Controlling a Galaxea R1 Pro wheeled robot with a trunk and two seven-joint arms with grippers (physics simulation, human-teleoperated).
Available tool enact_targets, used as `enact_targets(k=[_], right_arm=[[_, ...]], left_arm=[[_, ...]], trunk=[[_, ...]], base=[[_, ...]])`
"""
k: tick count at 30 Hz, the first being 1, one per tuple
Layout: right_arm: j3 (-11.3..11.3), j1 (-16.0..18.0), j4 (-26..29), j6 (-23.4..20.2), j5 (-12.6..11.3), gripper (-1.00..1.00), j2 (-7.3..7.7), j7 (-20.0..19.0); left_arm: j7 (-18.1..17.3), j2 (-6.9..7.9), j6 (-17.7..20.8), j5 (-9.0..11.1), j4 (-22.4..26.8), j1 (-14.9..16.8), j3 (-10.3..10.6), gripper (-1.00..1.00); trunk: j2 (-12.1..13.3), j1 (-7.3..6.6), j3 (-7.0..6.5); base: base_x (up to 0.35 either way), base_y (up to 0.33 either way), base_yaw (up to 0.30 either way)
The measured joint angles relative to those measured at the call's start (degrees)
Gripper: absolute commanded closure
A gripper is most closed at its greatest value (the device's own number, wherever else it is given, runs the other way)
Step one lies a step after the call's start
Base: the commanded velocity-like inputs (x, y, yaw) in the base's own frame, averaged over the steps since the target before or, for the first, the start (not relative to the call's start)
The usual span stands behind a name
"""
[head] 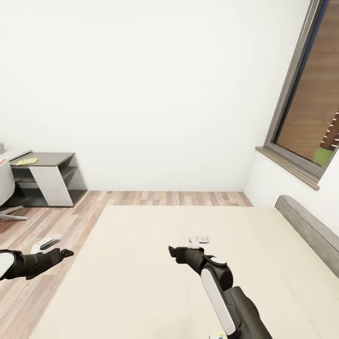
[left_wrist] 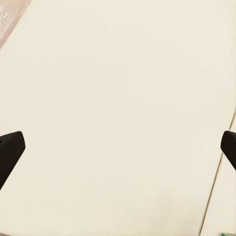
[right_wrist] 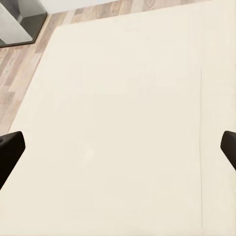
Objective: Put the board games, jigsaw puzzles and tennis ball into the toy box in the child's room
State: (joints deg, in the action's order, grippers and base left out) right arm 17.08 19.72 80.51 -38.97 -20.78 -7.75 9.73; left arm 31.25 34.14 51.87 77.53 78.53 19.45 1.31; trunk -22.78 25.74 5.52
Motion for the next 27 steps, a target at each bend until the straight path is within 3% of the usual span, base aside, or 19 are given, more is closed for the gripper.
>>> enact_targets(k=[15, 18, 20, 22, 27], right_arm=[[-0.59, 0.12, -0.05, -0.54, -0.24, -1.00, -0.13, 0.86], [-2.48, 1.68, -2.35, -1.25, -0.19, -1.00, -0.05, 3.38], [-4.78, 3.85, -5.82, -3.04, -0.23, -1.00, -0.09, 5.55], [-7.79, 7.71, -13.26, -6.44, -0.32, -1.00, -0.13, 8.60], [-11.03, 14.83, -28.30, -9.22, -0.63, -1.00, -0.17, 12.48]], left_arm=[[-0.04, 0.00, 0.00, 0.03, 0.00, 0.00, 0.00, -1.00], [-0.04, 0.00, 0.00, 0.07, 0.01, 0.00, 0.00, -1.00], [-0.04, 0.00, 0.00, 0.08, 0.05, 0.00, 0.00, -1.00], [-0.04, -0.03, 0.00, 0.12, 0.12, 0.00, 0.00, -1.00], [-0.12, -1.16, 0.29, 0.27, 0.34, 0.00, 0.08, -1.00]], trunk=[[0.00, 0.00, 0.00], [0.00, 0.00, 0.00], [0.01, 0.00, 0.00], [0.02, 0.01, 0.00], [0.01, 0.00, 0.00]], base=[[0.000, 0.000, 0.000], [0.000, 0.000, 0.000], [0.000, 0.000, 0.000], [0.000, 0.000, 0.000], [0.000, 0.000, 0.000]])
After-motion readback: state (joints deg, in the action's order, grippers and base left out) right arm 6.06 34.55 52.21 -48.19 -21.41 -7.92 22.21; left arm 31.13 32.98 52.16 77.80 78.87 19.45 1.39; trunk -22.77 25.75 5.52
